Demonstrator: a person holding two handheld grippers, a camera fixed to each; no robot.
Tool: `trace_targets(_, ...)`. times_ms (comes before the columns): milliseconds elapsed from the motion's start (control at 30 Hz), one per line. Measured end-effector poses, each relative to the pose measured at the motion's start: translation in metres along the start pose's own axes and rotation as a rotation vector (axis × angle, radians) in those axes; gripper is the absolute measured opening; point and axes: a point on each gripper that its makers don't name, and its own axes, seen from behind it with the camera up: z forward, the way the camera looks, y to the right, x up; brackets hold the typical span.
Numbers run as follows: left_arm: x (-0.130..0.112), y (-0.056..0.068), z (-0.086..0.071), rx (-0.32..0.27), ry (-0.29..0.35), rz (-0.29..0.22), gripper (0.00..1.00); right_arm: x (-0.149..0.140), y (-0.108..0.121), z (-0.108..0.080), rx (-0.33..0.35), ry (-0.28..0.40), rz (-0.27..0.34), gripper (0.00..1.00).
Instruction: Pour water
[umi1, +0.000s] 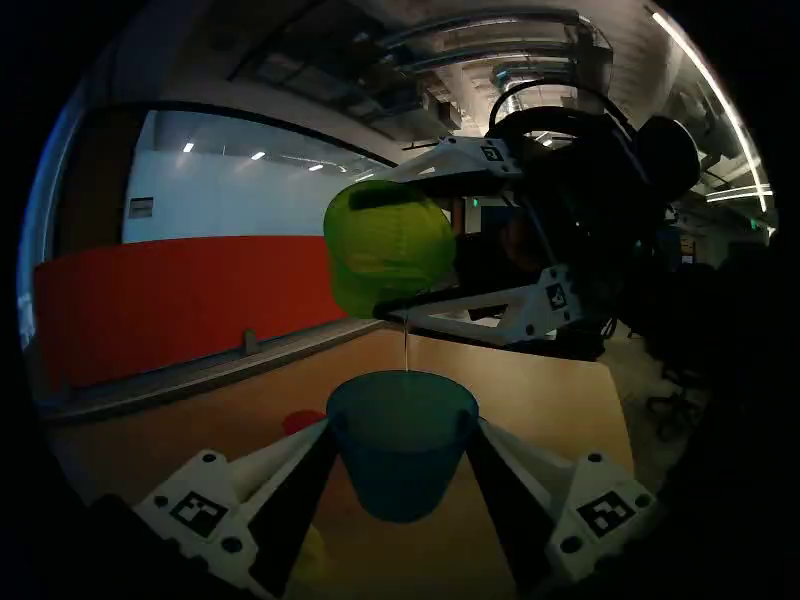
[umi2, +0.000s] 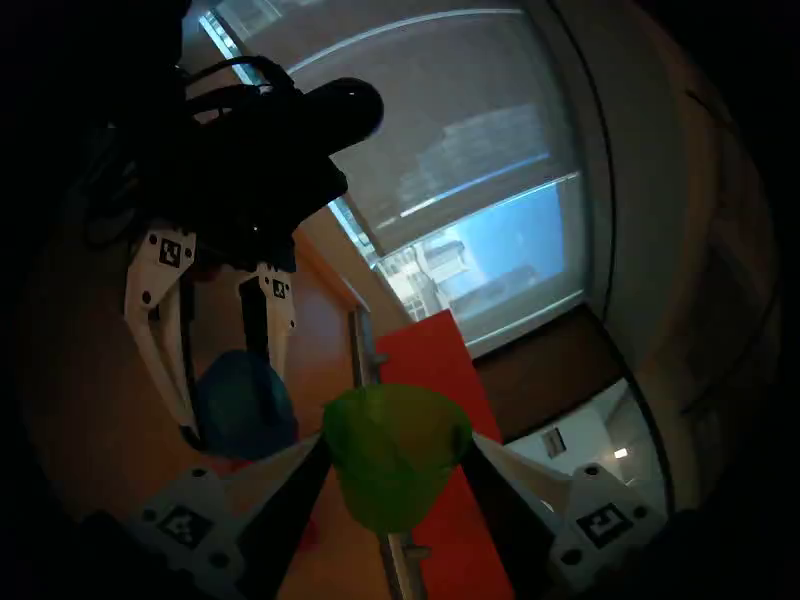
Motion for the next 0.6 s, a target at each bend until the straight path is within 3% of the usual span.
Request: trace_targets(600, 0.004, 0.003, -0.002, -0.004, 0.004, 0.003, 0.85, 0.003, 0.013, 0.001, -0.028, -0.006, -0.098, 0.90)
